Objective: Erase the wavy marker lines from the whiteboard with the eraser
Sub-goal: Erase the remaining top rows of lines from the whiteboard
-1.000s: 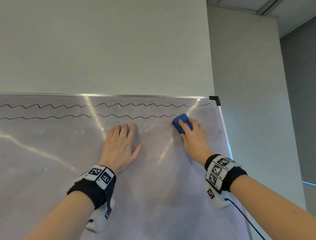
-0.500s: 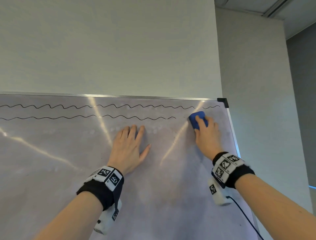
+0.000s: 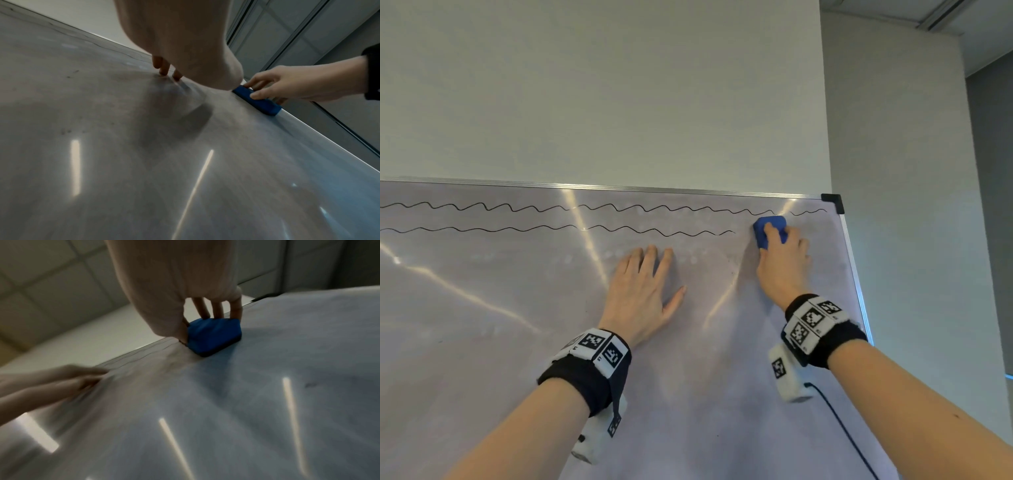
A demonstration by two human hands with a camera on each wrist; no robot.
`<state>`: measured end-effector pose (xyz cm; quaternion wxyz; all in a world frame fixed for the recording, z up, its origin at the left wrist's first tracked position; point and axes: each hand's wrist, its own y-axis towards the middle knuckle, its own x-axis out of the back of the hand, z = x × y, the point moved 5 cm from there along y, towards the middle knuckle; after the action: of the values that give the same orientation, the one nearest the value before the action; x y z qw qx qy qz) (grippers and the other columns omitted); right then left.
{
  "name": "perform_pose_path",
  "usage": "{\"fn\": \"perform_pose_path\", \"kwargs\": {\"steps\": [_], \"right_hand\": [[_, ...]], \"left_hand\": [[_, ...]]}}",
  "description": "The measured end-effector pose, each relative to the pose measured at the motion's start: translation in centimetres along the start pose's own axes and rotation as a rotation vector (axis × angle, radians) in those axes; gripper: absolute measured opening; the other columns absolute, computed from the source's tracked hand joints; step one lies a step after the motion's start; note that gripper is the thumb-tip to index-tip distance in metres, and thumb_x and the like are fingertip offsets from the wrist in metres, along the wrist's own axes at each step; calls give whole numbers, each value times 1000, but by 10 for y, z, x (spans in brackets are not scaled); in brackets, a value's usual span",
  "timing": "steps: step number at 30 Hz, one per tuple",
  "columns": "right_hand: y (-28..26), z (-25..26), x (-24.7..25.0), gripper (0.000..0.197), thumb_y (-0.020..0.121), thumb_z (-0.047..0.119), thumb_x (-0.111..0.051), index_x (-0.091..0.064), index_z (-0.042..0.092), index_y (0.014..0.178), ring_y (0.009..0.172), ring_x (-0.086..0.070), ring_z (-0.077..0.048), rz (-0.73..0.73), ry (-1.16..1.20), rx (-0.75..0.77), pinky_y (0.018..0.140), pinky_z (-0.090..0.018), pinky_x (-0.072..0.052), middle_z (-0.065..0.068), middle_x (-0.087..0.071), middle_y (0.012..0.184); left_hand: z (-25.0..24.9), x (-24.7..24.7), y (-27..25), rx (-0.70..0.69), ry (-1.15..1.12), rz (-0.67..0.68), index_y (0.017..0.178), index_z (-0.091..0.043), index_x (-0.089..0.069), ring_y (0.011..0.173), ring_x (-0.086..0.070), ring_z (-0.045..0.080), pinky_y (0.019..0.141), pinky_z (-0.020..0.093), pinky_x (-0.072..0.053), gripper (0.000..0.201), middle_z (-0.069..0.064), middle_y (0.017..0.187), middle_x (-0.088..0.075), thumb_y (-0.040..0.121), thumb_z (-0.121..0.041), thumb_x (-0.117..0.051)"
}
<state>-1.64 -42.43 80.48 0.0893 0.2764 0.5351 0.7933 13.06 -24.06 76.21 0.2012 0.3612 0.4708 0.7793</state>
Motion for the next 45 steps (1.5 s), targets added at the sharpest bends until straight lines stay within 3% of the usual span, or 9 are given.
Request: {"fn": "perform_pose_path", "kwargs": {"steps": [5,11,17,23,29,35,38,41,45], "right_hand": [[-41,37,-18,61,76,9,-69,-47,17,133,95,-51,-40,40,-63,448,72,-45,-44,-20,-46,132],[1,6,0,51,93,14,-46,-30,21,141,111,-38,-35,-2,-20,43,87,-44,-36,-14,-30,138],[-43,40,-16,67,68,10,-77,-49,18,129,89,-54,-38,19,-53,512,68,-43,-45,-20,-51,126],[1,19,-2,53,92,14,-48,-31,21,141,112,-38,-36,-5,-36,107,86,-45,-36,-15,-30,140],[-47,51,-16,65,69,8,-76,-51,17,128,91,-53,-39,20,-46,520,69,-43,-45,-19,-49,128],[-3,37,-2,50,94,15,-47,-32,21,141,114,-36,-35,13,5,103,86,-44,-35,-14,-29,141],[-39,62,-15,60,83,10,-62,-39,20,138,105,-45,-37,85,-27,336,79,-43,-39,-16,-38,137],[-51,55,-16,63,74,9,-73,-49,17,131,94,-53,-39,42,-43,527,70,-44,-44,-20,-48,130],[-11,39,-7,52,92,15,-49,-32,22,141,114,-38,-35,8,-9,130,88,-45,-35,-14,-30,142]], "left_hand": [[0,0,0,1,0,-1,134,-6,-47,101,-50,35,85,44,-41,68,17,122,-52,91,-55,-29],[2,-1,-1,-12,1,-19,134,-6,-47,103,-51,36,86,45,-43,67,17,123,-52,90,-54,-31],[1,-1,-2,-3,7,-14,134,-6,-47,103,-49,35,86,43,-40,67,16,123,-52,90,-55,-31],[3,0,-1,-22,15,-8,135,-6,-46,105,-50,35,88,44,-41,69,16,126,-51,90,-56,-29],[2,1,-2,-16,7,-7,135,-7,-45,105,-49,34,88,44,-41,70,15,125,-51,90,-57,-29],[19,2,-11,-71,-6,-7,141,-8,-46,126,-44,32,106,50,-31,69,14,138,-51,91,-54,-31],[43,4,-23,57,16,-49,141,-8,-46,133,-38,35,105,53,-20,65,18,143,-46,89,-47,-38],[65,6,-36,192,14,-51,141,-6,-41,124,-42,40,101,55,-30,65,21,138,-46,89,-45,-40],[76,8,-40,146,43,-65,137,-4,-45,111,-51,38,100,50,-30,67,18,127,-53,90,-51,-35]]}}
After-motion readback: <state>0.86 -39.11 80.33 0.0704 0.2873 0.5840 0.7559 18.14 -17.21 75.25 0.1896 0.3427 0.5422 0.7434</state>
